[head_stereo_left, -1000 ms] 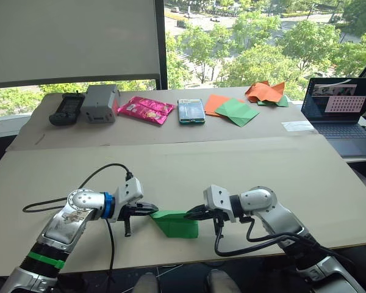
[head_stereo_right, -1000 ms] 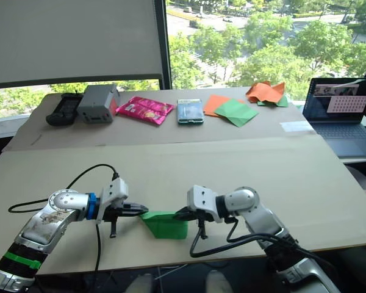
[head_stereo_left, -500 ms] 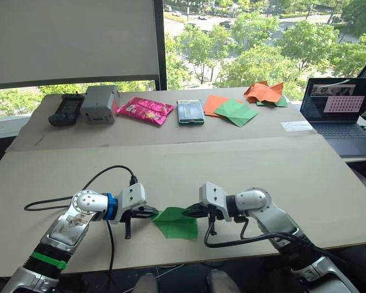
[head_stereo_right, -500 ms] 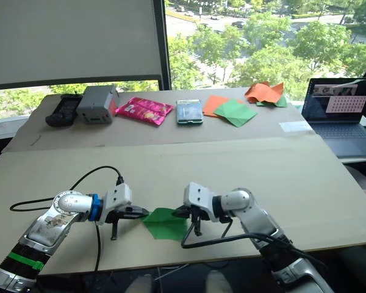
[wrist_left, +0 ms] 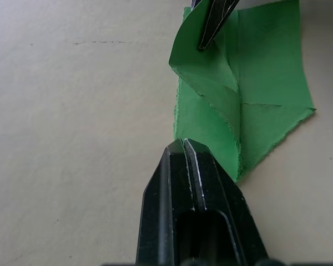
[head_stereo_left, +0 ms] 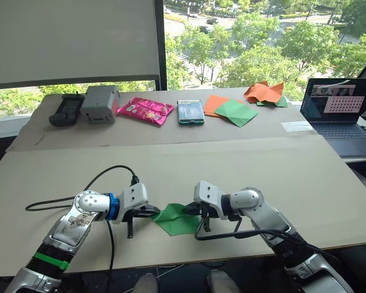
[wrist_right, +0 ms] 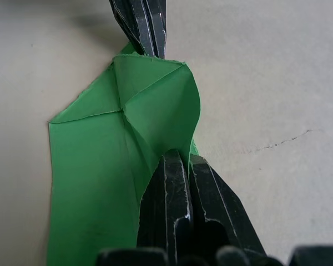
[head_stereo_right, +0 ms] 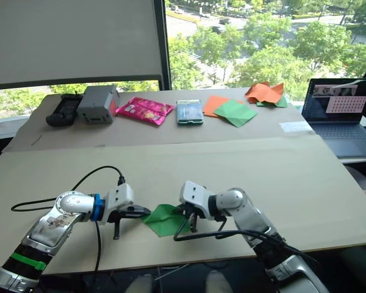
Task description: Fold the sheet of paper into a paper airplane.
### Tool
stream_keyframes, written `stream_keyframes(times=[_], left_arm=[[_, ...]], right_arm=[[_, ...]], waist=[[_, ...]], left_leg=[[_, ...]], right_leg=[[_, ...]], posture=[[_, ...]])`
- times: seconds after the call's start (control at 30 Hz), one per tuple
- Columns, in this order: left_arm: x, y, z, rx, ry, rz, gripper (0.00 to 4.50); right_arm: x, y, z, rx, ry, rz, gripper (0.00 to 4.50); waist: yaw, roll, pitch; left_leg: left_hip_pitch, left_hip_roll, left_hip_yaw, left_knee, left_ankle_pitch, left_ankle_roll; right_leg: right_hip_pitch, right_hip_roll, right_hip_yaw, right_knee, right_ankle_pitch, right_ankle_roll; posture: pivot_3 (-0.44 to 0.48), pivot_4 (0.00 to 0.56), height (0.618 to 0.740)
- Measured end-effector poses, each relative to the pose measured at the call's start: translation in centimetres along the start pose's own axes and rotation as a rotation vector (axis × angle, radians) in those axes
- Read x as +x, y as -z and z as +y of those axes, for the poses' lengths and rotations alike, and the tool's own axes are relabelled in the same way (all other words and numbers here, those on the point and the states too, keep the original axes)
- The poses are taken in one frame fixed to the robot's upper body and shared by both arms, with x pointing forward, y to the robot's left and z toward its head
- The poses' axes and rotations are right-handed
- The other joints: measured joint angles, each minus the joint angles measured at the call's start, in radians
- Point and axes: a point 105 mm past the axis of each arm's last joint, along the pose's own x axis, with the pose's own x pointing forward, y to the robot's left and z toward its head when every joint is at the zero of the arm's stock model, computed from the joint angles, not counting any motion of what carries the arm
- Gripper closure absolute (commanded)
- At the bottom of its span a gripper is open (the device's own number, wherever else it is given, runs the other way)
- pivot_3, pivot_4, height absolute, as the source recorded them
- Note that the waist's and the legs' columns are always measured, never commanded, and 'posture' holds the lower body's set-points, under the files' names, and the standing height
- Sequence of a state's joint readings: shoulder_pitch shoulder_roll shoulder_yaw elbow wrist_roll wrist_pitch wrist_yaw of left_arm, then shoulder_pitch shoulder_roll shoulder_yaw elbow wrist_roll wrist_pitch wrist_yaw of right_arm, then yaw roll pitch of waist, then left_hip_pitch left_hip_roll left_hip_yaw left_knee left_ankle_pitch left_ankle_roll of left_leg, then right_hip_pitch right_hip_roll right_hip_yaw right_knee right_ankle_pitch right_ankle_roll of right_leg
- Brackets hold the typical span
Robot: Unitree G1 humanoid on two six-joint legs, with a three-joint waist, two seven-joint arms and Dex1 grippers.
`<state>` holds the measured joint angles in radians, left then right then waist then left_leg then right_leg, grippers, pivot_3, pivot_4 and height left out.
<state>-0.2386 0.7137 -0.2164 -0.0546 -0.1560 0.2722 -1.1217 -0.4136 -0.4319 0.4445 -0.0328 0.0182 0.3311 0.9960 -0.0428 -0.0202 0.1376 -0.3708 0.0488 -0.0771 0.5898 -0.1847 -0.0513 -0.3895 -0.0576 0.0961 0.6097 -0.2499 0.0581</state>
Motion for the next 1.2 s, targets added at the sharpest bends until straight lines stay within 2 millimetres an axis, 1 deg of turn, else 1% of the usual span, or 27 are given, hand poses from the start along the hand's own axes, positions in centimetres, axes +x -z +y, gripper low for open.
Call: stream_keyframes(times=[0.07, 0.17, 0.27, 0.33, 0.53, 0.6, 0.67, 0.73, 0.8, 0.9, 1.0, 1.13, 1.2], left_arm=[[-0.2, -0.4, 0.4, -0.027, -0.01, -0.004, 4.49], [-0.9, -2.4, 0.9, -0.051, -0.019, -0.076, 4.49], [-1.4, -4.5, 0.3, -0.086, 0.028, -0.161, 4.49], [-1.4, -5.0, -0.3, -0.093, 0.058, -0.177, 4.49], [-0.8, -4.4, -0.6, -0.104, 0.064, -0.159, 4.49], [-0.4, -3.7, -0.6, -0.118, 0.056, -0.14, 4.49], [0.2, -2.4, -0.8, -0.133, 0.057, -0.103, 4.49], [0.5, -1.8, -1.0, -0.132, 0.058, -0.082, 4.49], [0.6, -1.6, -0.9, -0.109, 0.051, -0.075, 4.49], [0.8, -1.0, -0.8, -0.095, 0.037, -0.056, 4.5], [1.2, -0.9, -0.9, -0.095, 0.029, -0.066, 4.5], [1.4, -0.7, -1.1, -0.094, 0.024, -0.063, 4.5], [1.4, -0.6, -1.2, -0.089, 0.022, -0.064, 4.5]], right_arm=[[0.0, 0.0, -0.1, 0.003, 0.004, 0.003, 4.5], [0.2, 0.0, 0.0, 0.004, 0.004, 0.002, 4.5], [0.3, -0.1, 0.0, 0.003, 0.002, 0.0, 4.5], [0.3, -0.1, 0.0, 0.003, 0.004, -0.001, 4.5], [0.3, 0.0, 0.0, 0.005, 0.01, 0.001, 4.5], [0.4, 0.0, 0.0, 0.005, 0.01, 0.0, 4.5], [0.4, -0.1, 0.0, 0.006, 0.009, -0.002, 4.5], [0.4, -0.1, 0.0, 0.008, 0.009, -0.001, 4.5], [0.4, -0.1, 0.0, 0.014, 0.01, 0.0, 4.5], [0.5, -0.1, -0.1, 0.023, 0.017, 0.0, 3.6], [0.2, -0.3, -0.3, 0.041, 0.031, -0.008, 2.55], [-0.1, -1.9, -0.7, 0.046, 0.06, -0.07, 1.18], [-0.2, -3.1, -0.7, 0.027, 0.071, -0.11, 1.18]], waist=[[0.0, 0.0, 0.0], [-0.001, 0.0, 0.0], [-0.003, 0.0, 0.0], [-0.004, 0.0, 0.0], [-0.003, 0.0, 0.0], [-0.003, 0.0, 0.0], [-0.003, 0.0, 0.0], [-0.003, 0.0, 0.0], [-0.003, 0.0, 0.0], [-0.003, 0.0, 0.0], [-0.002, 0.0, 0.0], [-0.001, 0.0, 0.0], [-0.001, 0.0, 0.0]], left_leg=[[0.0, 0.0, 0.0, 0.0, 0.0, 0.0], [0.0, 0.0, 0.0, 0.0, 0.0, 0.0], [0.0, 0.0, 0.0, 0.0, 0.0, 0.0], [0.0, 0.0, 0.0, 0.0, 0.0, 0.0], [0.001, 0.0, 0.0, 0.0, 0.0, 0.0], [0.001, 0.0, 0.0, 0.0, 0.0, 0.0], [0.001, 0.0, 0.0, 0.0, 0.0, 0.0], [0.001, 0.0, 0.0, 0.0, 0.0, 0.0], [0.001, 0.0, 0.0, 0.0, 0.0, 0.0], [0.001, 0.0, 0.0, -0.001, -0.002, -0.003], [0.001, 0.0, 0.0, 0.0, -0.002, -0.003], [0.0, 0.0, 0.0, -0.001, -0.002, -0.003], [0.0, 0.0, 0.0, -0.001, -0.002, -0.003]], right_leg=[[0.0, 0.0, 0.0, 0.0, 0.0, 0.0], [0.0, 0.0, 0.0, 0.0, 0.0, 0.0], [0.0, 0.0, 0.0, 0.0, 0.0, 0.0], [0.0, 0.0, 0.0, 0.0, 0.0, 0.0], [0.0, 0.0, 0.0, 0.0, 0.0, 0.0], [0.0, 0.0, 0.0, 0.0, 0.0, 0.0], [0.0, 0.0, 0.0, 0.0, 0.0, 0.0], [0.0, 0.0, 0.0, 0.0, 0.0, 0.0], [0.0, 0.0, 0.0, 0.0, 0.0, 0.0], [-0.001, 0.0, 0.0, 0.0, 0.0, 0.0], [0.0, 0.0, 0.0, -0.001, 0.0, 0.0], [-0.001, 0.0, 0.0, 0.0, 0.0, 0.0], [-0.001, 0.0, 0.0, 0.0, 0.0, 0.0]], posture=[[0.0, 0.15, 0.721], [0.0, 0.15, 0.721], [0.0, 0.15, 0.721], [0.0, 0.15, 0.721], [0.0, 0.15, 0.721], [0.0, 0.15, 0.721], [0.0, 0.15, 0.721], [0.0, 0.15, 0.721], [0.0, 0.15, 0.721], [0.0, 0.15, 0.721], [0.0, 0.15, 0.721], [0.0, 0.15, 0.721], [0.0, 0.15, 0.721]])
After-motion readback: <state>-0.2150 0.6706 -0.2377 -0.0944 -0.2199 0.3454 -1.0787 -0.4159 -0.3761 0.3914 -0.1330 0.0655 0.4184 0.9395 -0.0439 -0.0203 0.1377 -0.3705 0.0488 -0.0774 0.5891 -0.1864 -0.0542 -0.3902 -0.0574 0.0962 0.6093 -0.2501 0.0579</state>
